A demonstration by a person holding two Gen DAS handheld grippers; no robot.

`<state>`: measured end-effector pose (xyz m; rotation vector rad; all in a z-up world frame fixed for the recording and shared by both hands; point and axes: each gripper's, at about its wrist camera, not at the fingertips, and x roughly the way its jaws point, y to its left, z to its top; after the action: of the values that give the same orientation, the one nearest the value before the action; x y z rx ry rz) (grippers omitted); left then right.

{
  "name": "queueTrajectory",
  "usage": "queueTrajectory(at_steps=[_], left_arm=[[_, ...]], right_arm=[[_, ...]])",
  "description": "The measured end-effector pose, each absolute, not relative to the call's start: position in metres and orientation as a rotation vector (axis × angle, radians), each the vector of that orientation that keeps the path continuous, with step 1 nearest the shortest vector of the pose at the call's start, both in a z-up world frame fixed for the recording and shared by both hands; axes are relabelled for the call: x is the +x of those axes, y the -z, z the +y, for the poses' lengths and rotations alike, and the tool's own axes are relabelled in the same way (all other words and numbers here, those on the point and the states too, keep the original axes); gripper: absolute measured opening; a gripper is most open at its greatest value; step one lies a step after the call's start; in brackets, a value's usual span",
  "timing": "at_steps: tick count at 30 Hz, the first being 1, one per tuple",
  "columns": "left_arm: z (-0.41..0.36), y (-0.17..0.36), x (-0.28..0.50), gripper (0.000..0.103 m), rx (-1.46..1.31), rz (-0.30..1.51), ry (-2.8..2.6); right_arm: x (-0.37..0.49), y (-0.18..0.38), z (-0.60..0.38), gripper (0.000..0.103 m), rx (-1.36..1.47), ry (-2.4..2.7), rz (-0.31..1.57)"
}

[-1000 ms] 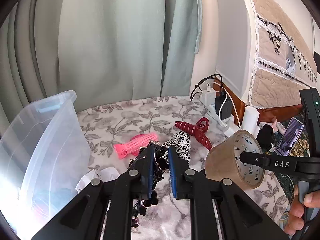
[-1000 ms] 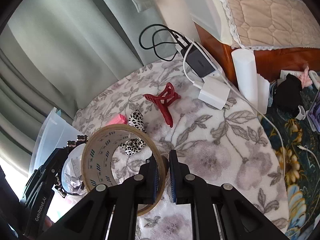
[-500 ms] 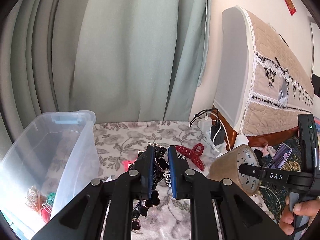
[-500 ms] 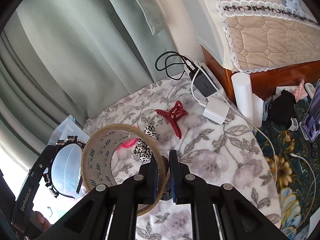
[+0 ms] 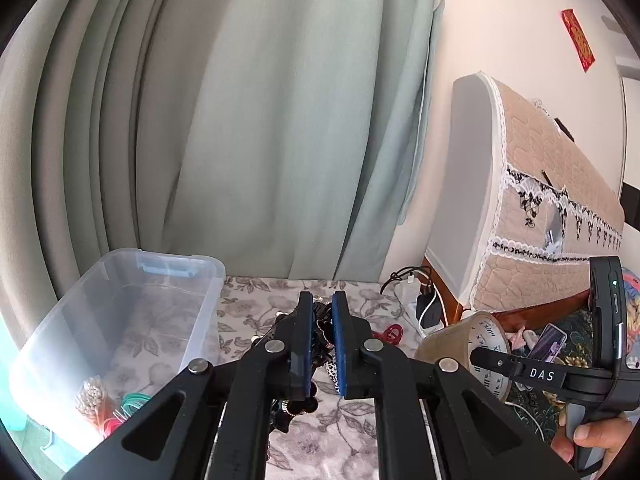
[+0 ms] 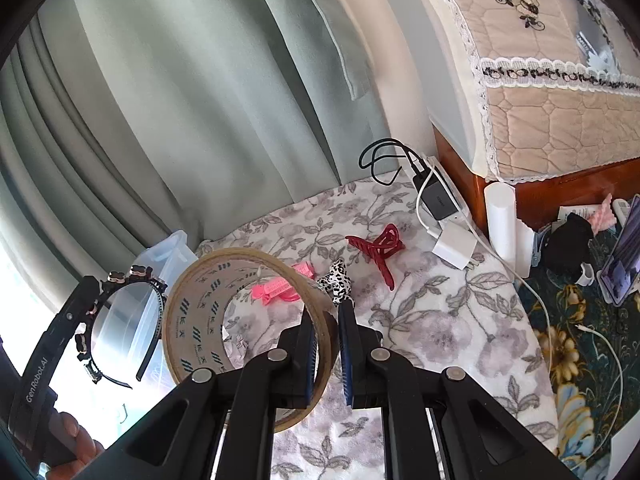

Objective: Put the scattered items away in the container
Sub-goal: 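Lift the headband with the left tool while the right tool lifts the tape roll, then carry the headband and tape roll over the clear box and open both tools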

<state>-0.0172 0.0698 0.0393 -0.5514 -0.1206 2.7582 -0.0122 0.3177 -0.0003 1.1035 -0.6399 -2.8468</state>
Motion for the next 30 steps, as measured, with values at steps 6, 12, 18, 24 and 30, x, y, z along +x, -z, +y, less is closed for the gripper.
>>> queueTrajectory(at_steps=[6,12,18,24,30], left_arm=[[0.053,-0.059,-0.004,0.009,-0.464,-0.150,-2.786],[0.029,-0.080,0.009,0.009,-0.371,-0.196,-2.829],[0.002,-0.095,0.021,0.009,-0.292,-0.241,-2.878],[-0.018,-0.098,0.026,0.009,-0.287,-0.254,-2.923],[-0.040,-0.096,0.031,0.009,-0.281,-0.288,-2.970]], right_arm=[[-0.007,-0.015,0.303,0.011,1.060,2.850,-0.585],[-0.005,-0.034,0.283,0.011,0.999,2.842,-0.532],[-0.005,-0.050,0.261,0.011,0.941,2.818,-0.485],[-0.010,-0.058,0.234,0.011,0.917,2.764,-0.462],[-0.015,-0.066,0.204,0.011,0.888,2.709,-0.402]])
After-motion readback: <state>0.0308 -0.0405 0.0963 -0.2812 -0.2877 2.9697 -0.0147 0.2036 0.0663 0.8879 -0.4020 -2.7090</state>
